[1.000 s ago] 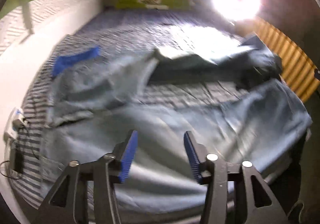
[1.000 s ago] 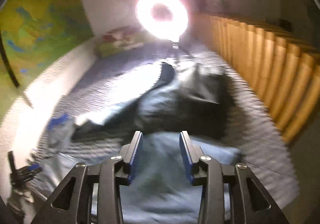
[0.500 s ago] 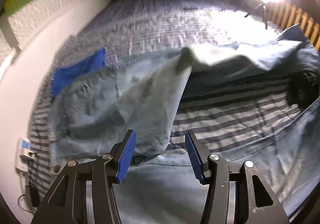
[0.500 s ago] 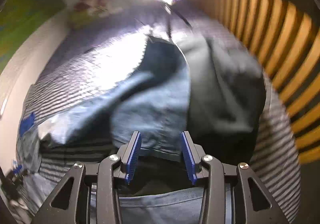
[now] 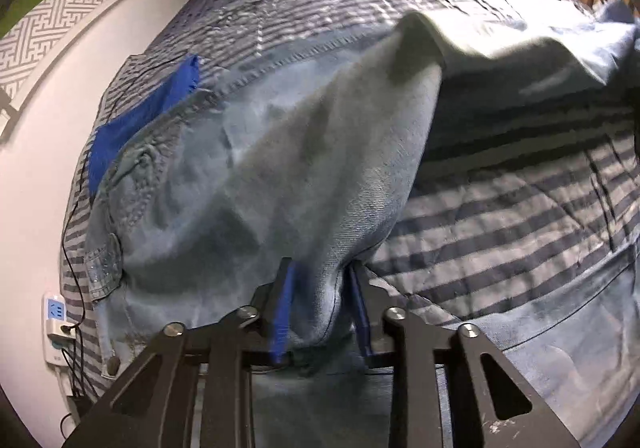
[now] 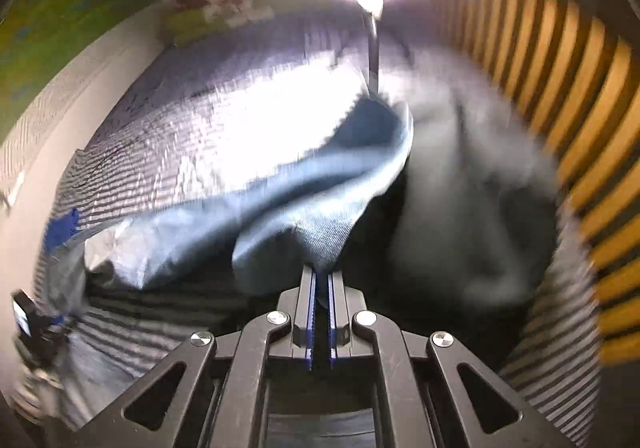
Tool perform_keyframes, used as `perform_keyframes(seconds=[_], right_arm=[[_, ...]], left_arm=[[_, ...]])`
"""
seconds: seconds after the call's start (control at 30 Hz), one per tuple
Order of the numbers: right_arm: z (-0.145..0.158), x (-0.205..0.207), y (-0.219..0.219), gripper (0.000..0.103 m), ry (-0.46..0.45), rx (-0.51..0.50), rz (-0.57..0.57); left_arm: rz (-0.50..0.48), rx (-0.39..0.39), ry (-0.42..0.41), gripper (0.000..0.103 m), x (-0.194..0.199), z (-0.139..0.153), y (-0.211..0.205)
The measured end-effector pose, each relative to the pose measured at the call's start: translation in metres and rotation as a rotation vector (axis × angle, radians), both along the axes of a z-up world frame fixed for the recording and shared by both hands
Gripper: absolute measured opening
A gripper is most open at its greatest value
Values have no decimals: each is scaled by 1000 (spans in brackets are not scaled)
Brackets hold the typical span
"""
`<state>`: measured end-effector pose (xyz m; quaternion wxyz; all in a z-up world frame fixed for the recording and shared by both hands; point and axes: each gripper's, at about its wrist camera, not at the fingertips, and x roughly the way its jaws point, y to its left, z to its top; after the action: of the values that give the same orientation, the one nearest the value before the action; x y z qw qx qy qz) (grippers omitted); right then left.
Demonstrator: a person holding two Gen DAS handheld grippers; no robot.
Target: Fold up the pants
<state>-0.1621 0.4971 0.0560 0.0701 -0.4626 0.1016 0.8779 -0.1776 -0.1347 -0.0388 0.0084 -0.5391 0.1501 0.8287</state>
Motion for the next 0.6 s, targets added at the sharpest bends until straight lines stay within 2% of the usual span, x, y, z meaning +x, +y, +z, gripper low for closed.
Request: perform_keyframes(seconds=[0.1,0.2,0.23,0.3,0.47,0.6], right_arm=[[51,7,16,4,123,32,-52],[77,23,47,3,216,23,-157],[77,26,54,3,219,46,-186],[65,25,64,3,181,99,-233],[20,23,74,3,60,151,-245],[17,25,90,3,69,162,-322]], left_arm=[[28,40,24,20,0,16,-11],[33,76,52,22,3,31,-23],[31,77,48,24,4,33,-26],[40,66,60,43,6,37,-31],[-2,91,54,47,21,40,-29],[-48,89,45,53,29,40,-18]])
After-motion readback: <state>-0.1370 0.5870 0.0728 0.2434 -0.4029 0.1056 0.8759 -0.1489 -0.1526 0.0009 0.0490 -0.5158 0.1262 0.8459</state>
